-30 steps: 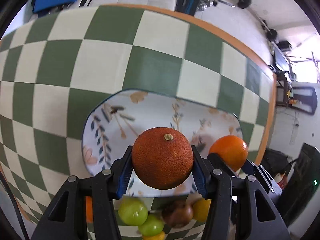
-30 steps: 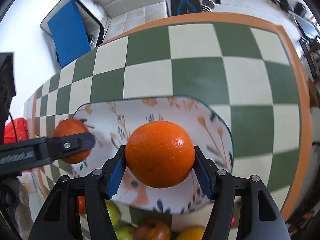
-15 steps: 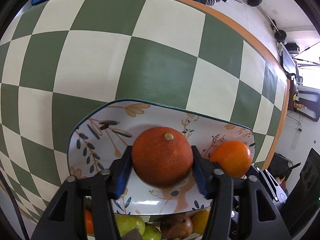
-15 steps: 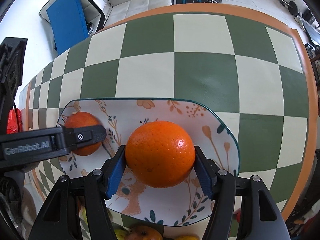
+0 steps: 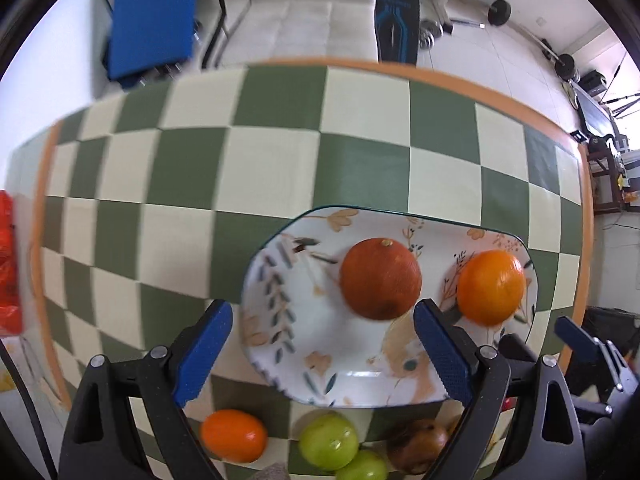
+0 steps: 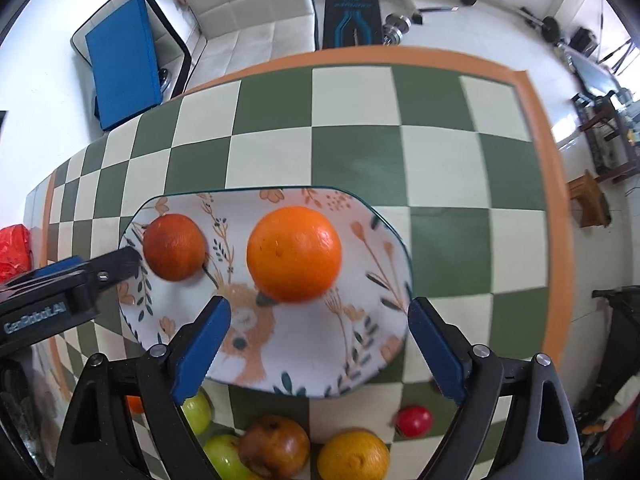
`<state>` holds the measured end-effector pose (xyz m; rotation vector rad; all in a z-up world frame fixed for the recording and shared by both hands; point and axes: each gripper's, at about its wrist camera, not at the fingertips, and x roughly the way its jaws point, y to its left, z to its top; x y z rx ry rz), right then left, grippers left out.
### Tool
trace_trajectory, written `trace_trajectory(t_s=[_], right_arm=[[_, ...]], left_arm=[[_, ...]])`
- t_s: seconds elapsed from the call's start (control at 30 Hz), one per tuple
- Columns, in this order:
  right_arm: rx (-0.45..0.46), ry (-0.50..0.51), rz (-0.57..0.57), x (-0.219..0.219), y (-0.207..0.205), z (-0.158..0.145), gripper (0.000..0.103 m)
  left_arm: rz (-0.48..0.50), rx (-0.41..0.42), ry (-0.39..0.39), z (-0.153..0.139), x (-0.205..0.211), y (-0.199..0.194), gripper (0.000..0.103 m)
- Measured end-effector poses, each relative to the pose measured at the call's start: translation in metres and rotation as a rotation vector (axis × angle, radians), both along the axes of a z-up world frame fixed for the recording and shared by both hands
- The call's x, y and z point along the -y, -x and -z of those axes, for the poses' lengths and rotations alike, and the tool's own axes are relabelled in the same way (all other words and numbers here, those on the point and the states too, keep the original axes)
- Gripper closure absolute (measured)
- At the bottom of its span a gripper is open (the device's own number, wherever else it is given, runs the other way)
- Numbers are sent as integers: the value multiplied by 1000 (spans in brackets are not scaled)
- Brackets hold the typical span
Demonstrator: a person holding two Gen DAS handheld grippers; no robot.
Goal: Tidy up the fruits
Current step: 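Carry both fruits onto the floral plate and open both tools, then raise both open tools away from the plate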
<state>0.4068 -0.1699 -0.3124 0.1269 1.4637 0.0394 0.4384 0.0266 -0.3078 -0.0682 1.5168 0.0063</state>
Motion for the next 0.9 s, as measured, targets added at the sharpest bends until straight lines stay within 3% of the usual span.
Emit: trace_trajectory(t_s=[0.3,0.9], right_arm=[[93,26,10,2,54,-60,10],[269,21,26,-4,164,-175,10]], left_arm=[[-1,161,-37,-59,-2,61,10],[54,325,-9,-153,9,167,10]])
